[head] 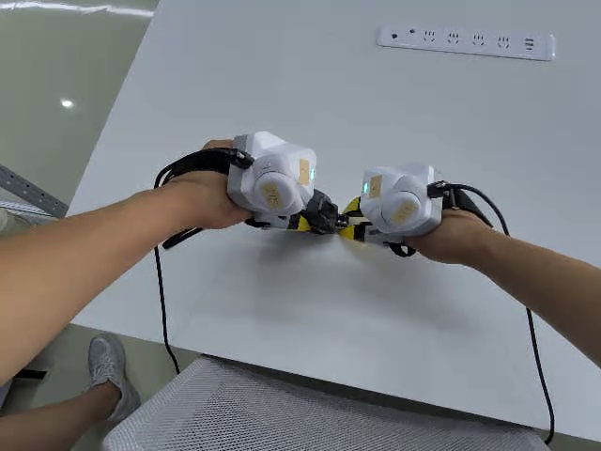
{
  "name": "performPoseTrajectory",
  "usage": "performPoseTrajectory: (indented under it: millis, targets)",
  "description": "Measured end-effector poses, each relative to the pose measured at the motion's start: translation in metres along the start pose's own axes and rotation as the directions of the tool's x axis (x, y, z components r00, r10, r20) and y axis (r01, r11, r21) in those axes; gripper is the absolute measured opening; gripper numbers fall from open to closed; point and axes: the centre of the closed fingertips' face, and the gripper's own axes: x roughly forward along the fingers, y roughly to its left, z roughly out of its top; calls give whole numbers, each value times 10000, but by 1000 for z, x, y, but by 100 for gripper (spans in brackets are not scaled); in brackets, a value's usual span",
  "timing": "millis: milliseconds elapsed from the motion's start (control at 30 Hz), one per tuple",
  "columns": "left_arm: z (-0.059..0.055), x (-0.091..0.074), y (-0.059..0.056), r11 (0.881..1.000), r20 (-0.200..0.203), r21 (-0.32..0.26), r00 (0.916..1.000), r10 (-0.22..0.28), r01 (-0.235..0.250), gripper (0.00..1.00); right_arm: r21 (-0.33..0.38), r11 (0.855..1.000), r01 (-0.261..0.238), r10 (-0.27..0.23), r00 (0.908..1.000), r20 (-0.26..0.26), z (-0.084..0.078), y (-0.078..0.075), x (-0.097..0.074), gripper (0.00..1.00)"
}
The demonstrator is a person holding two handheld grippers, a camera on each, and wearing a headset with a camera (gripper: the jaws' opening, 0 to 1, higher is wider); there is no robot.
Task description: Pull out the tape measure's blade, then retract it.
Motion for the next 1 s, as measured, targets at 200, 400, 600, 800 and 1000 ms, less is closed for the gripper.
performPoseTrajectory:
  millis: [200, 400, 600, 800, 1000]
  targets:
    - [2, -2, -1, 10000, -22, 18, 10000, -38, 38, 29, 118, 9999, 13, -13, 10000, -20, -6, 1, -7, 10]
    - [3, -2, -1, 10000, -41, 12, 10000, -85, 86, 29, 280, 9996, 9, -9, 10000, -9, -12, 2, -12, 10]
    - [3, -2, -1, 9999, -35, -69, 9999, -104, 104, 29, 499, 9987, -36, 35, 10000, 39, -18, 2, -17, 10]
    - [5, -2, -2, 9999, -59, -22, 9999, -161, 160, 29, 609, 9981, -62, 61, 10000, 21, -25, 5, -26, 10]
    - [5, -1, -1, 9997, -16, -97, 9998, -209, 209, 29, 739, 9972, -81, 83, 10000, -17, -29, 6, -31, 10]
